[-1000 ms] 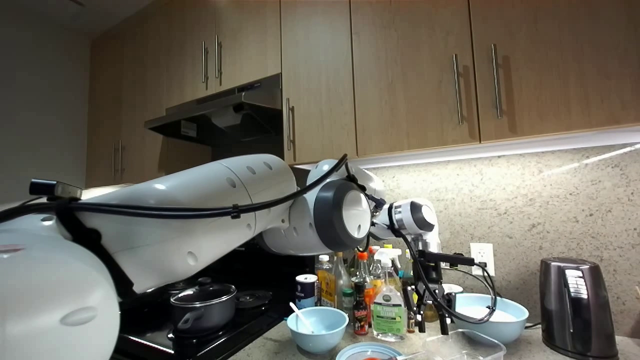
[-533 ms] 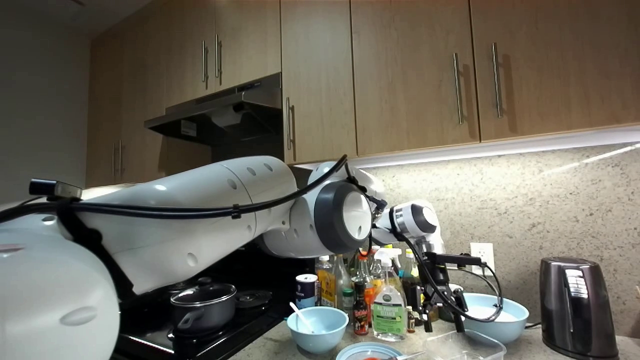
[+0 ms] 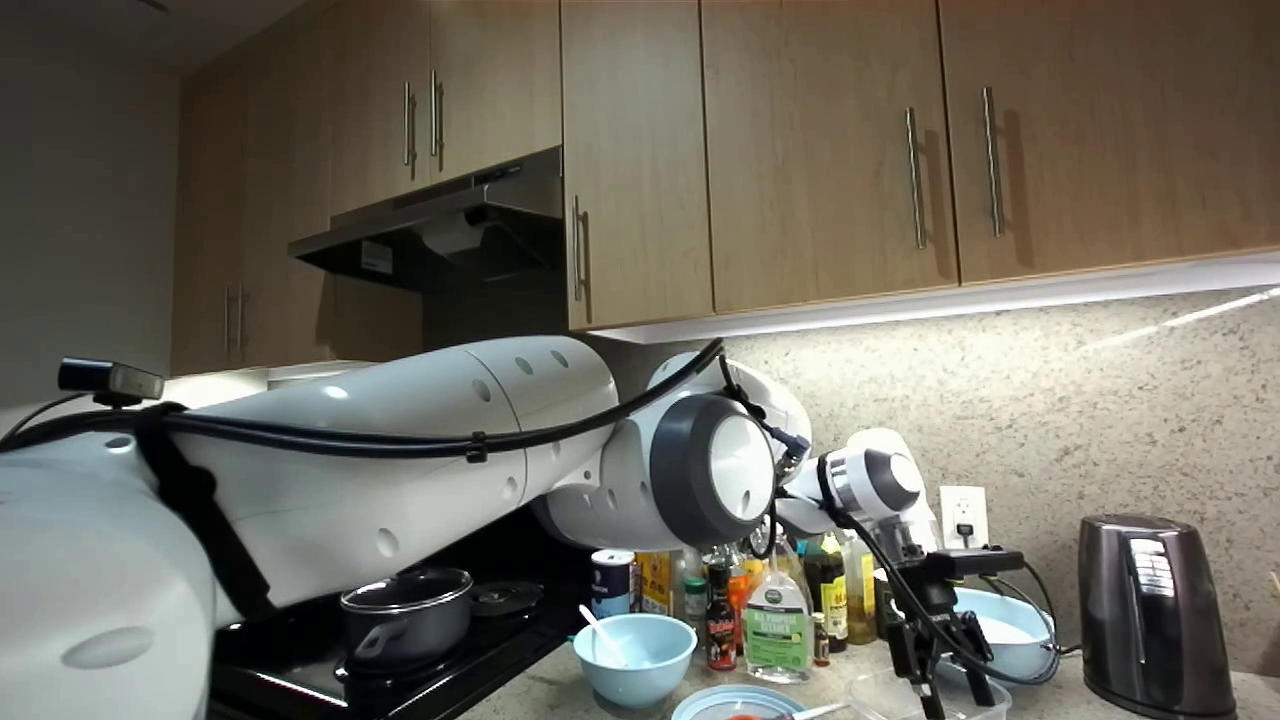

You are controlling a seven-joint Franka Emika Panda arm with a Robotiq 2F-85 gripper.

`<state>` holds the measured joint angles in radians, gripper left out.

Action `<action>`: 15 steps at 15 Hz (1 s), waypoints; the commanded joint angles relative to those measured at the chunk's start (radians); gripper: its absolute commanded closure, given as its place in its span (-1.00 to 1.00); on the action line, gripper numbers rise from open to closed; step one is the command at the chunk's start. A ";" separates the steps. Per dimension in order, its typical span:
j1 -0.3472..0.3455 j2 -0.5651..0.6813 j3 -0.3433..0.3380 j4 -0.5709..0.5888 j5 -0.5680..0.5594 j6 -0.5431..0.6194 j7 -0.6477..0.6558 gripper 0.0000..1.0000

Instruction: Turn the transparent bowl to the left

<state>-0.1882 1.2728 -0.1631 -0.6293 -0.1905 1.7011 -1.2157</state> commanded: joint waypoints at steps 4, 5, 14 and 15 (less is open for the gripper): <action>0.024 -0.051 -0.036 -0.037 -0.025 -0.044 0.032 -1.00; 0.031 -0.060 -0.047 -0.040 -0.028 -0.051 0.043 -1.00; 0.038 -0.028 -0.079 -0.005 -0.062 -0.026 -0.059 -1.00; 0.036 -0.021 -0.082 -0.002 -0.080 0.003 -0.100 -1.00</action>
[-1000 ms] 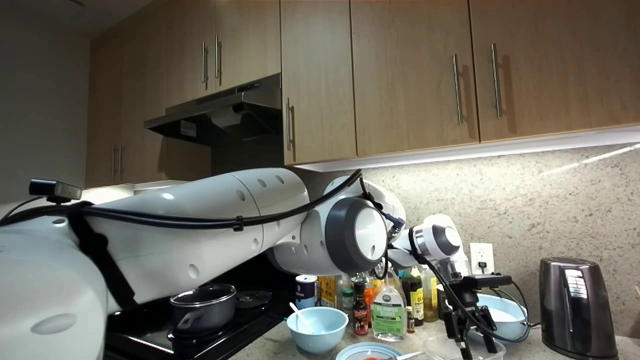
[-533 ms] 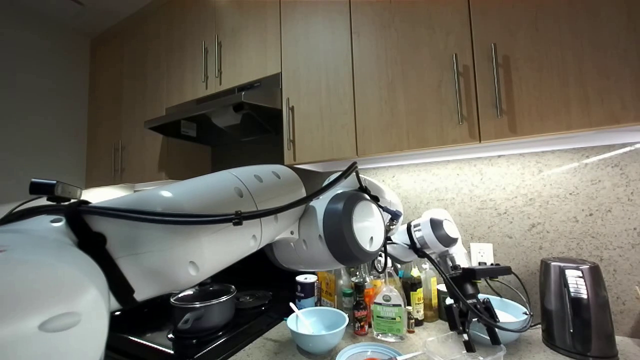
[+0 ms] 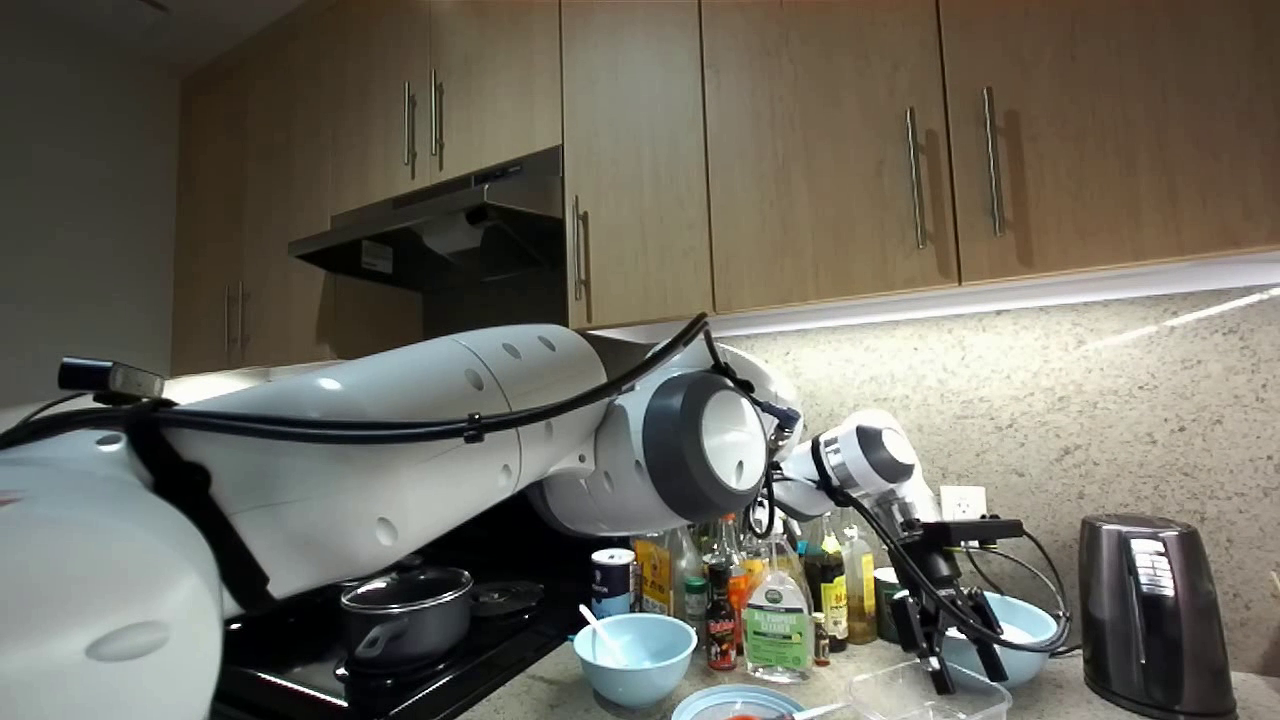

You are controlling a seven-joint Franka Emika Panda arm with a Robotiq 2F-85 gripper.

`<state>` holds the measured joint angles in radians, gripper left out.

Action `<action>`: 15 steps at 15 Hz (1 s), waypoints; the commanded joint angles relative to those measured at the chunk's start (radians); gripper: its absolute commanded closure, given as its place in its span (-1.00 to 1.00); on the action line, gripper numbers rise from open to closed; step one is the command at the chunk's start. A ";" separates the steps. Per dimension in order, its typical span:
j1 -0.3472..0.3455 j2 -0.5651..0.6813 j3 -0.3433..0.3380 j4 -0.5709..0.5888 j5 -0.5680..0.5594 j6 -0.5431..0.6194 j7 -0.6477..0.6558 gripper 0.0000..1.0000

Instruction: Turn the transparent bowl to the left

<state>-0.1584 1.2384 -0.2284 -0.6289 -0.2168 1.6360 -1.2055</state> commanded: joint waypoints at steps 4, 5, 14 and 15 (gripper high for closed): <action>-0.024 -0.006 0.021 0.004 0.033 -0.050 -0.049 -1.00; -0.027 -0.002 0.019 0.015 0.047 -0.066 -0.001 -1.00; -0.039 0.013 0.006 0.053 0.093 -0.123 0.201 -1.00; -0.039 0.013 0.006 0.053 0.094 -0.123 0.203 -1.00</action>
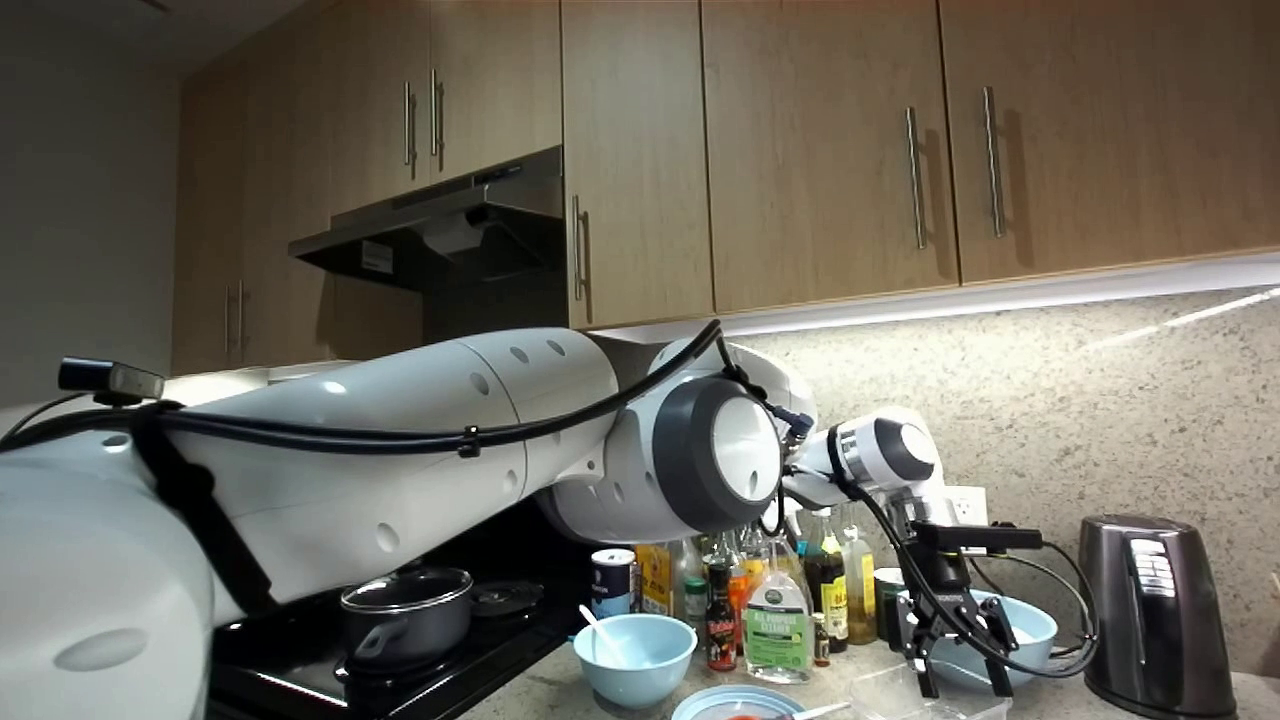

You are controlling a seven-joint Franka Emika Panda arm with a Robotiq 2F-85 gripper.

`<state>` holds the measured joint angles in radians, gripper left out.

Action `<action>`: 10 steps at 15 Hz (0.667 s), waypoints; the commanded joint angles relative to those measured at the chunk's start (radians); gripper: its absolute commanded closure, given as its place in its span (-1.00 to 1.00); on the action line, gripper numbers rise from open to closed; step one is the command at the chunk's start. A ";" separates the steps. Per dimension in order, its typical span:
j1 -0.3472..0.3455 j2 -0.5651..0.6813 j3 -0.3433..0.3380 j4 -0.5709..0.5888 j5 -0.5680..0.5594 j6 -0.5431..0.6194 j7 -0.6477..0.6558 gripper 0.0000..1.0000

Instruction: Turn the transparent bowl to the left

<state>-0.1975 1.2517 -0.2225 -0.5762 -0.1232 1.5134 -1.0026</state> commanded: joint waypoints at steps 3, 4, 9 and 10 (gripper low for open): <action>0.005 -0.006 0.010 0.001 0.062 -0.085 0.233 -1.00; 0.005 -0.003 0.013 0.004 0.079 -0.105 0.283 -1.00; -0.026 0.001 0.042 0.006 0.177 -0.138 0.510 -1.00; -0.034 0.002 0.047 0.008 0.198 -0.133 0.547 -1.00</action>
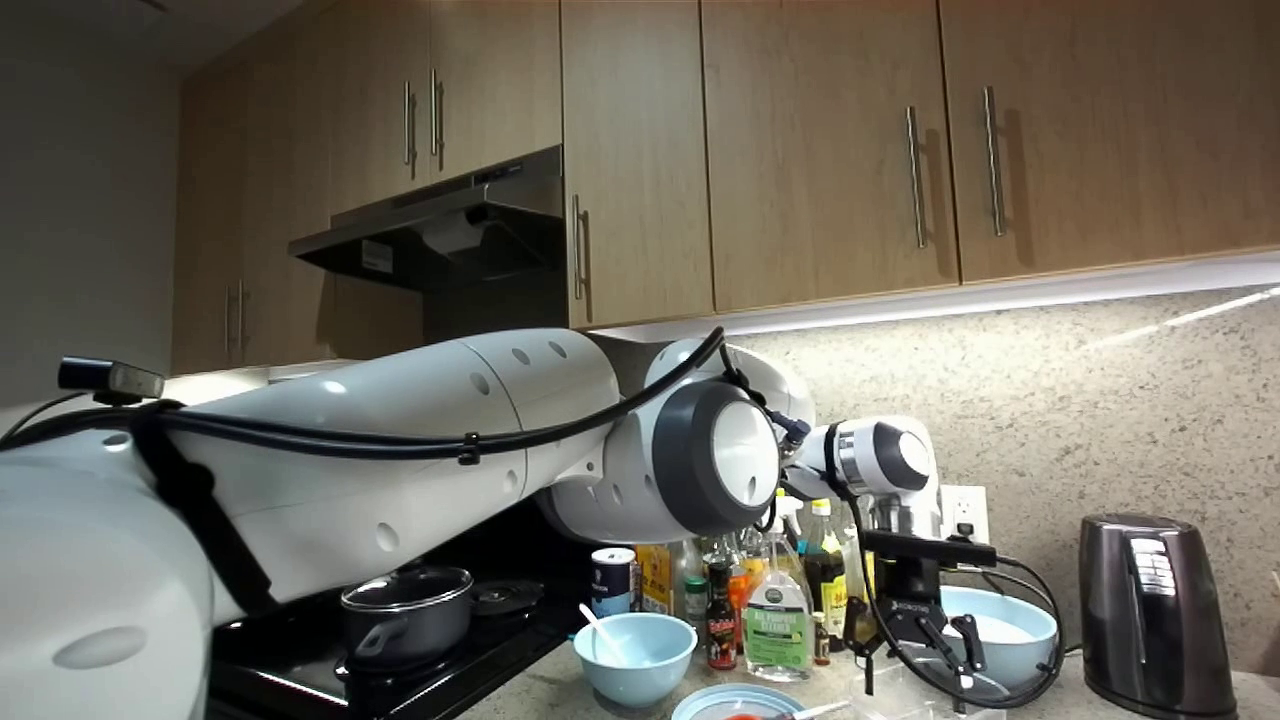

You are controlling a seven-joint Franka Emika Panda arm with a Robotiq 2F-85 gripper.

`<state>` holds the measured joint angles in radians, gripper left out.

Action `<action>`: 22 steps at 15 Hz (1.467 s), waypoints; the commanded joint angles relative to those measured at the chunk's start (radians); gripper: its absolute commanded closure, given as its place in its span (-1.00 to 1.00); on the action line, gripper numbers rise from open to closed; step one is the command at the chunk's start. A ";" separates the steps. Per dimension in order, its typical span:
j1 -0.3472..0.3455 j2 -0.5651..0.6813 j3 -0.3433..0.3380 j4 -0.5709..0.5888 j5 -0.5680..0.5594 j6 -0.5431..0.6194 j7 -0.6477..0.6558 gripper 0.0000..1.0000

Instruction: Turn the transparent bowl to the left

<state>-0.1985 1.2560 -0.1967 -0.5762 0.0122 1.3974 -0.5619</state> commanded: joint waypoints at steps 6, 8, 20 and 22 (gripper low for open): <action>-0.034 0.000 0.016 0.002 0.102 -0.015 0.281 -1.00; -0.043 0.003 0.018 0.006 0.132 -0.015 0.370 -1.00; -0.080 0.033 -0.009 0.017 0.158 0.015 0.463 -1.00; -0.090 0.043 -0.014 0.021 0.158 0.023 0.461 -1.00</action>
<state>-0.2720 1.2805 -0.2054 -0.5762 0.1677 1.4077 -0.1159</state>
